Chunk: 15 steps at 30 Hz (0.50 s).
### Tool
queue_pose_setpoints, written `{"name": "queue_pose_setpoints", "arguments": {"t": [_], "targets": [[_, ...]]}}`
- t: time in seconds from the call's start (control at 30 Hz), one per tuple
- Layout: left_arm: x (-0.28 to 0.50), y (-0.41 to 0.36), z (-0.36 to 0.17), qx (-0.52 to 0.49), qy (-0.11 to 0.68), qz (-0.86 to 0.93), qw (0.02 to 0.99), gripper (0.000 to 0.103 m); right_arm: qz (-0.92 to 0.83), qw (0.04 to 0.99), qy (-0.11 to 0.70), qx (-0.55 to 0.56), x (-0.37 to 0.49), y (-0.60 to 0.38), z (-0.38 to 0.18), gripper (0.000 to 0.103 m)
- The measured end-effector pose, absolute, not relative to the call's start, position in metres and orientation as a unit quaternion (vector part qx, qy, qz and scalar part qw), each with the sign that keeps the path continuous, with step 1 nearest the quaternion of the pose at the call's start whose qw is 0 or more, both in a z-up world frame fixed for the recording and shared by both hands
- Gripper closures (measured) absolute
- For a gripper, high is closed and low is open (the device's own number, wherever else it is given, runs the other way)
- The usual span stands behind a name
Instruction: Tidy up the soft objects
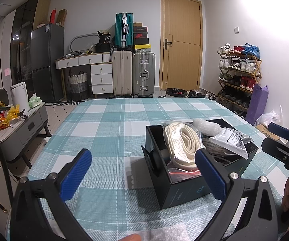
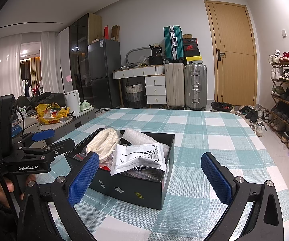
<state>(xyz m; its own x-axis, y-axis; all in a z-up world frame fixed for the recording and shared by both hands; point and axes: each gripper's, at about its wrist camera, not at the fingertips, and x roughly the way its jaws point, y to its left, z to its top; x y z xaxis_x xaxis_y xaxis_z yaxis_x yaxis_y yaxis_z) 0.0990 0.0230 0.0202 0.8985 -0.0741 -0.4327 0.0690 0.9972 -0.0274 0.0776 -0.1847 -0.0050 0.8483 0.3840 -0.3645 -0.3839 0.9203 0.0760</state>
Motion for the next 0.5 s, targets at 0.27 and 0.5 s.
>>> {"name": "queue_pose_setpoints", "arguments": {"t": [0.27,0.5], "targets": [[0.0989,0.0233,0.0198,-0.006,0.223,-0.037,0.974,0.000,0.199,0.961,0.190,0.000,0.0775,-0.1846,-0.0057,0.000],[0.0987,0.0229,0.0218,-0.005,0.220,-0.036,0.975,0.000,0.199,0.961,0.190,0.001,0.0780,-0.1850,-0.0053,0.000]]}}
